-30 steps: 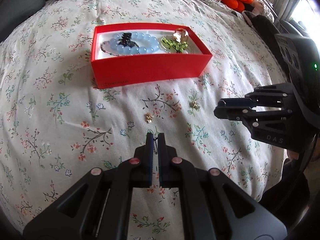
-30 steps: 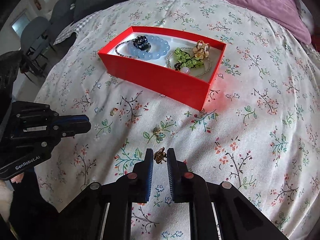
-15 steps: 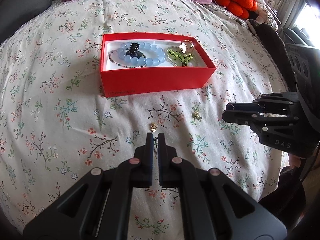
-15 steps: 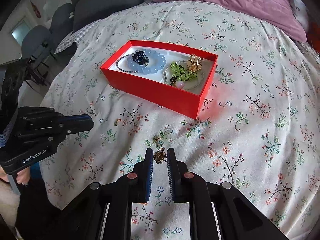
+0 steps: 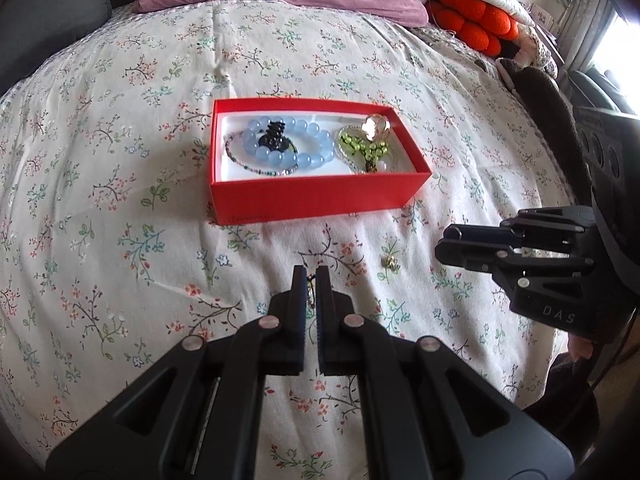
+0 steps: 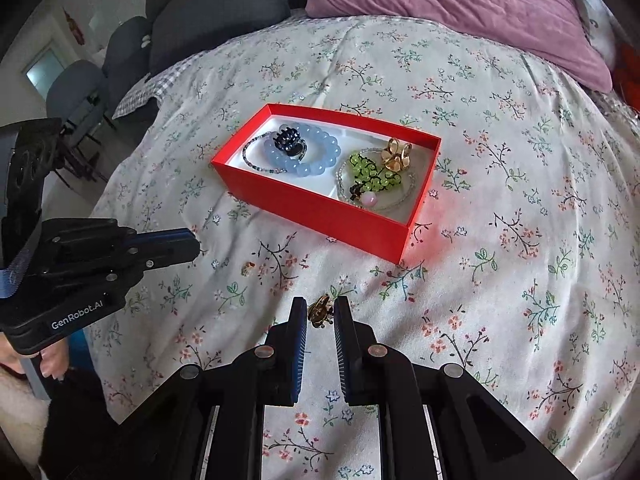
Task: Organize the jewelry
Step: 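Carry the silver ring and gold earring over the red box and lower them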
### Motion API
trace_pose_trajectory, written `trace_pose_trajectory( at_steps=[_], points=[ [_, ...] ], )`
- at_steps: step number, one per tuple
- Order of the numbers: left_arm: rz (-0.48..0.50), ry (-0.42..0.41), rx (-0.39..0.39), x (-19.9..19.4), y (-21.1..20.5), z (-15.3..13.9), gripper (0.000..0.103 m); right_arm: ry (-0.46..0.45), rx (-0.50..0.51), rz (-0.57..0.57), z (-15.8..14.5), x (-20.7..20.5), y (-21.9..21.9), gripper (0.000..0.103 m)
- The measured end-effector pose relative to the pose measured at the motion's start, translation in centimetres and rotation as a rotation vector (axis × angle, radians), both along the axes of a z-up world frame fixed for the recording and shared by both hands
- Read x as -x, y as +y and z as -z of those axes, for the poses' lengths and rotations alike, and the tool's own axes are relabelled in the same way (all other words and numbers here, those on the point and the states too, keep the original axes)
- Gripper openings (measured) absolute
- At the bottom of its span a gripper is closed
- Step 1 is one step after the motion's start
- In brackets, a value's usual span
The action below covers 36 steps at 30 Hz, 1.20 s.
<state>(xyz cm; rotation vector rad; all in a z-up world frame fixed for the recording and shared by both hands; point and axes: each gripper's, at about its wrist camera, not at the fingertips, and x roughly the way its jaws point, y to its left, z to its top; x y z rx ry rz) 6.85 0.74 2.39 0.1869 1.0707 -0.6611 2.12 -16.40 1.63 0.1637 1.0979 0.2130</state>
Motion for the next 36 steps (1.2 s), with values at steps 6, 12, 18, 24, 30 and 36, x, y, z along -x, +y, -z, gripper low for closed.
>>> trace_pose_trajectory(
  at_steps=[6,12,18,24,30,36],
  points=[
    [-0.03,-0.009,0.042,-0.9,-0.2,-1.1,0.005,-0.024,-0.031,0.031,-0.9,-0.7,-0.5,0.014],
    [-0.072,-0.002,0.091,-2.3,-0.3,-1.7,0.005,-0.05,-0.076,0.084,-1.8,-1.7,-1.8,0.014],
    [-0.114,0.011,0.161,-4.0,-1.2,-1.7,0.005,-0.078,-0.135,0.148,-2.1,-3.2,-3.0,0.014],
    [-0.13,0.024,0.202,-5.2,-2.5,-0.9,0.005,-0.085,-0.191,0.194,-1.2,-4.9,-3.5,0.014],
    [-0.131,0.027,0.224,-6.2,-3.4,0.2,0.005,-0.074,-0.223,0.219,0.0,-6.5,-3.7,0.014],
    [-0.151,0.033,0.208,-6.9,-3.8,1.0,0.005,-0.05,-0.243,0.226,1.1,-7.8,-3.3,0.014]
  ],
)
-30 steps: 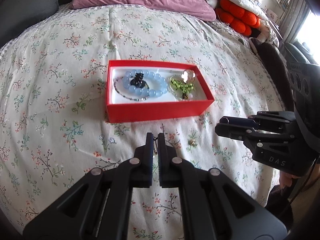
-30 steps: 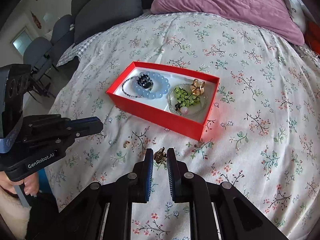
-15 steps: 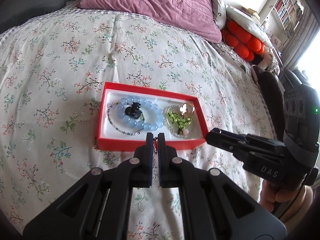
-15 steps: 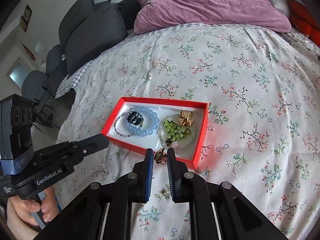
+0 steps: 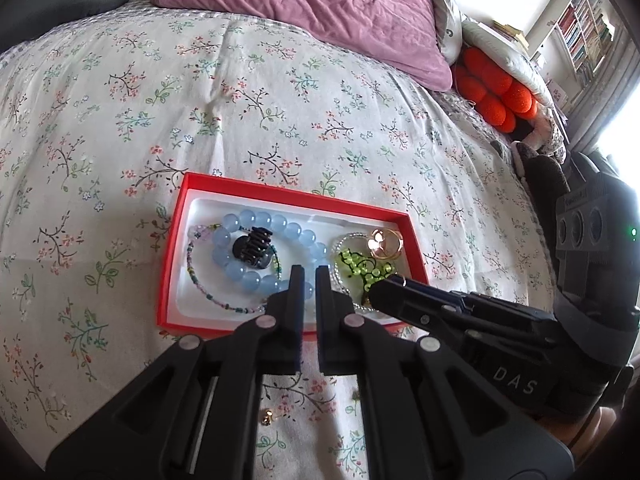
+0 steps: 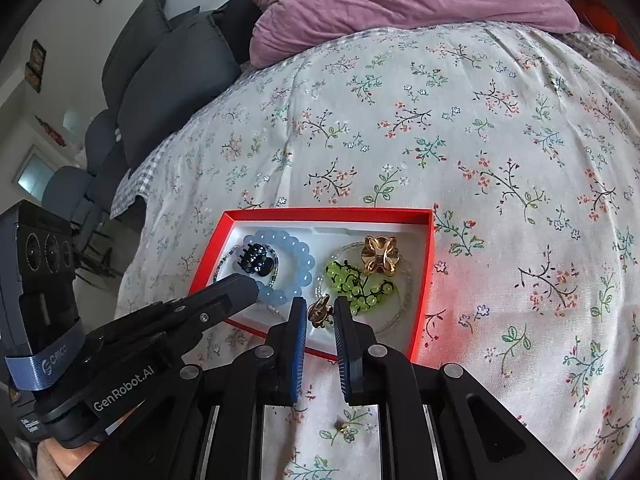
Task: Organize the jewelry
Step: 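Carry the silver ring and gold earring over the red box and lower them, then open both tools to drop the ring and earring into the box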
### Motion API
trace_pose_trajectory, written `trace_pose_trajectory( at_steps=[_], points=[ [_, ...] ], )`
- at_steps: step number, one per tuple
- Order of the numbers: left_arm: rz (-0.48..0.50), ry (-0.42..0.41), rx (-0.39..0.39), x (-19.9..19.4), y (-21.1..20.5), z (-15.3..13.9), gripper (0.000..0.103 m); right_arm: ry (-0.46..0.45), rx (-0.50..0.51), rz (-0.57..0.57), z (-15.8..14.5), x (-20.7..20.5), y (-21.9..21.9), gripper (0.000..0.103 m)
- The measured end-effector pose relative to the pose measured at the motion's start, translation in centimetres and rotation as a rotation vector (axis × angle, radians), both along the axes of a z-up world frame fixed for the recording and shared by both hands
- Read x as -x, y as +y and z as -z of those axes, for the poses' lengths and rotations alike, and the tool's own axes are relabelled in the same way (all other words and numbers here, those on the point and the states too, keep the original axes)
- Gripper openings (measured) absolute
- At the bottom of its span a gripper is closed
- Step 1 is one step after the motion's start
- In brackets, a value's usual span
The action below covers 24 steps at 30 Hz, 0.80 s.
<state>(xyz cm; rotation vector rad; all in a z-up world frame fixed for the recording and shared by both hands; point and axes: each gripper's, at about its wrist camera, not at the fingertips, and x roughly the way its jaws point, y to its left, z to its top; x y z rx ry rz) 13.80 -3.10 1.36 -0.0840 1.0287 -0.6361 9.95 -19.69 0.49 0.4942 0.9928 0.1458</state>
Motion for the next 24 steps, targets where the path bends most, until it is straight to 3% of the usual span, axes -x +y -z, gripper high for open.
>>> trace_pose_trajectory(
  at_steps=[10,18,24],
  points=[
    [-0.011,-0.014,-0.039,0.1,0.6,-0.4,0.008,0.026,-0.013,0.006,0.5,-0.7,-0.1,0.016],
    [0.006,-0.053,-0.088,1.5,0.8,-1.3,0.031,0.02,0.011,-0.016,-0.5,0.3,-0.2,0.018],
    [0.016,-0.071,-0.134,2.5,1.0,-1.6,0.04,0.005,0.045,-0.034,-1.5,1.6,-0.2,0.025]
  ],
)
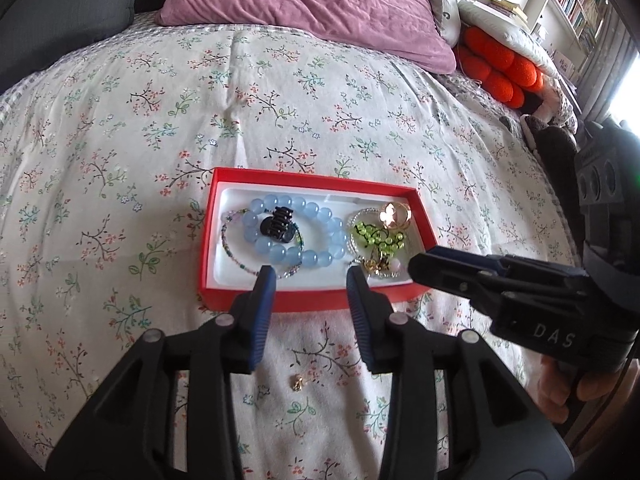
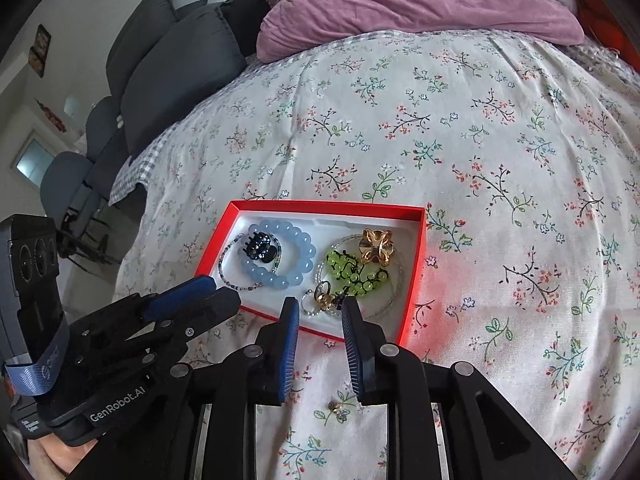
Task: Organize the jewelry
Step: 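Open both tools to drop the ring and earring into the box, then withdraw both tools toward the two remaining gold earrings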
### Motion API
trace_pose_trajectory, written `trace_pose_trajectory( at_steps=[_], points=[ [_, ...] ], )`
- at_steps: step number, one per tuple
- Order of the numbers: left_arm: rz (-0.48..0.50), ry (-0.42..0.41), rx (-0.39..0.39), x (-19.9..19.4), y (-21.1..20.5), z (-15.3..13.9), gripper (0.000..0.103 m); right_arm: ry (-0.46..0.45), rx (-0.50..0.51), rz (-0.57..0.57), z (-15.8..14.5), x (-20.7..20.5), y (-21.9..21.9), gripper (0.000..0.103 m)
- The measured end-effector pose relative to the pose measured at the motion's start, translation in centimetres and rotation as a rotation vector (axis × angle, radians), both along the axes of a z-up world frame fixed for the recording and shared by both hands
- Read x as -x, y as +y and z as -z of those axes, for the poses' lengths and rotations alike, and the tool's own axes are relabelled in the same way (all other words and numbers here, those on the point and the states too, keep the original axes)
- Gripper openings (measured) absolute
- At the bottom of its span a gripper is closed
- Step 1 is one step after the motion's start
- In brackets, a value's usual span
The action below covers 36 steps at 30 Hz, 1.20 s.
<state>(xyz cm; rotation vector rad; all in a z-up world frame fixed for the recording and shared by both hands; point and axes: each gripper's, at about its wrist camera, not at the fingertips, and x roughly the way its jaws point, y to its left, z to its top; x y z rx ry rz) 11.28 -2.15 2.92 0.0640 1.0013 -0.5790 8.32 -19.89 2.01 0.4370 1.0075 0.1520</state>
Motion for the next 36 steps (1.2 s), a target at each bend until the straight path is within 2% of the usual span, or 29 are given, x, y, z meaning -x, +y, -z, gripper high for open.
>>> trace_pose_trajectory(
  at_steps=[5,9,11,14,19,22,24,26,27,36],
  points=[
    [0.005,-0.007,-0.031,0.9,0.3,-0.1,0.042,-0.01,0.019,-0.008,-0.6,1.0,-0.1,0.037],
    [0.011,-0.008,-0.048,1.5,0.6,-0.1,0.042,-0.011,0.028,-0.013,-0.9,1.7,-0.1,0.039],
    [0.016,-0.01,-0.058,1.8,0.7,-0.1,0.043,-0.009,0.034,-0.015,-1.1,2.0,-0.1,0.047],
    [0.022,-0.019,-0.069,2.4,0.9,-0.2,0.056,-0.011,0.045,-0.018,-1.3,2.6,-0.1,0.06],
    [0.039,-0.022,-0.084,3.2,1.1,-0.4,0.061,-0.017,0.072,-0.022,-1.8,3.6,-0.1,0.067],
    [0.045,-0.031,-0.101,3.6,1.2,-0.4,0.069,-0.015,0.091,-0.025,-1.9,4.2,-0.1,0.07],
    [0.041,-0.04,-0.125,3.9,1.4,-0.3,0.082,-0.015,0.109,-0.029,-1.9,4.7,-0.1,0.073],
    [0.032,-0.058,-0.149,4.3,1.6,-0.1,0.086,-0.018,0.13,-0.032,-1.8,5.1,0.0,0.083],
    [0.03,-0.061,-0.161,4.4,1.8,0.1,0.087,-0.021,0.142,-0.031,-1.7,5.3,0.0,0.085],
    [0.035,-0.061,-0.227,5.4,3.4,3.6,0.089,-0.008,0.296,-0.089,1.3,6.9,0.9,0.085]
  ],
)
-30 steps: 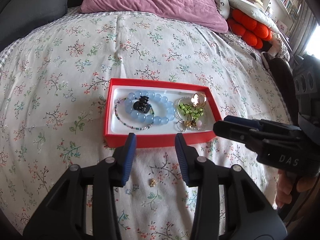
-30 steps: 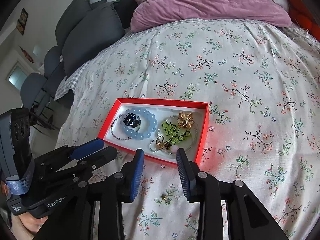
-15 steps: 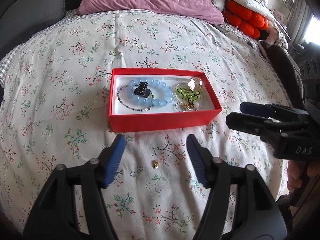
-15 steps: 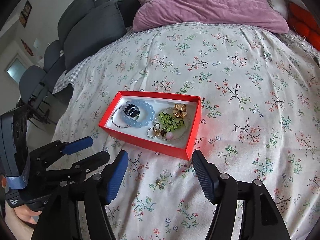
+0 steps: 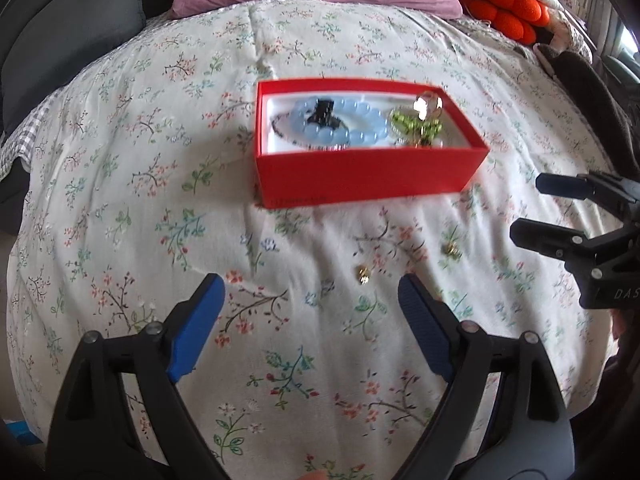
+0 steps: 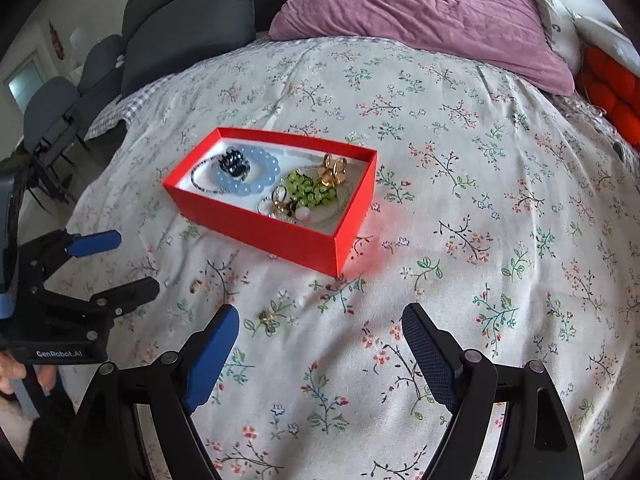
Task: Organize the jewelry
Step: 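Withdraw both tools toward the two remaining gold earrings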
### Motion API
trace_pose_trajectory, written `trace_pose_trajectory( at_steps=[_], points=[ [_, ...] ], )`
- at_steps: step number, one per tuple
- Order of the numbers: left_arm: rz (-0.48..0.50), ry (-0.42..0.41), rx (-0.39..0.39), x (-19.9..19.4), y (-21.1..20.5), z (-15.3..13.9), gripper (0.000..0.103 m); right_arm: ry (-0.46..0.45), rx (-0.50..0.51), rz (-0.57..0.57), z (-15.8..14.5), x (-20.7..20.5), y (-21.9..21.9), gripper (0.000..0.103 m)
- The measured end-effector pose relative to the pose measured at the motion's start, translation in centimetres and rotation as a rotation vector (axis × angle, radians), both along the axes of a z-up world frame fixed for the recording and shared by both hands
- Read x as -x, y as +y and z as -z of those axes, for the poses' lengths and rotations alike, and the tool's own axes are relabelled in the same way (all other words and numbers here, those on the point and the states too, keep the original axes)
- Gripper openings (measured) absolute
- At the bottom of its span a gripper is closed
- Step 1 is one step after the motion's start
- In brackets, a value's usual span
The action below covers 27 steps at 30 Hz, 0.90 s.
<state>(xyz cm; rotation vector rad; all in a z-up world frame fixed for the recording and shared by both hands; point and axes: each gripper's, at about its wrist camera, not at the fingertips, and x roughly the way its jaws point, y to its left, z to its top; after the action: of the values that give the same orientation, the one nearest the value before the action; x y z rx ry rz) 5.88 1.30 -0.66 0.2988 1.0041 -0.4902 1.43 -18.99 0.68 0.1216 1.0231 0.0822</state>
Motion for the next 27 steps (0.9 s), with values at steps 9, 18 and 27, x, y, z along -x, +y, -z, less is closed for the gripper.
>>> trace_pose_trajectory(
  at_steps=[9,18,27],
  points=[
    [0.078,-0.016,-0.051,1.0,0.0,3.3,0.089,0.024,0.119,-0.104,3.2,0.7,2.1,0.085],
    [0.19,-0.047,0.02,1.4,-0.7,4.0,0.089,0.045,0.199,-0.187,5.5,1.0,3.9,0.085],
    [0.252,-0.033,0.09,1.4,-1.9,4.1,0.073,0.026,0.193,-0.157,6.6,0.8,3.0,0.099]
  ],
)
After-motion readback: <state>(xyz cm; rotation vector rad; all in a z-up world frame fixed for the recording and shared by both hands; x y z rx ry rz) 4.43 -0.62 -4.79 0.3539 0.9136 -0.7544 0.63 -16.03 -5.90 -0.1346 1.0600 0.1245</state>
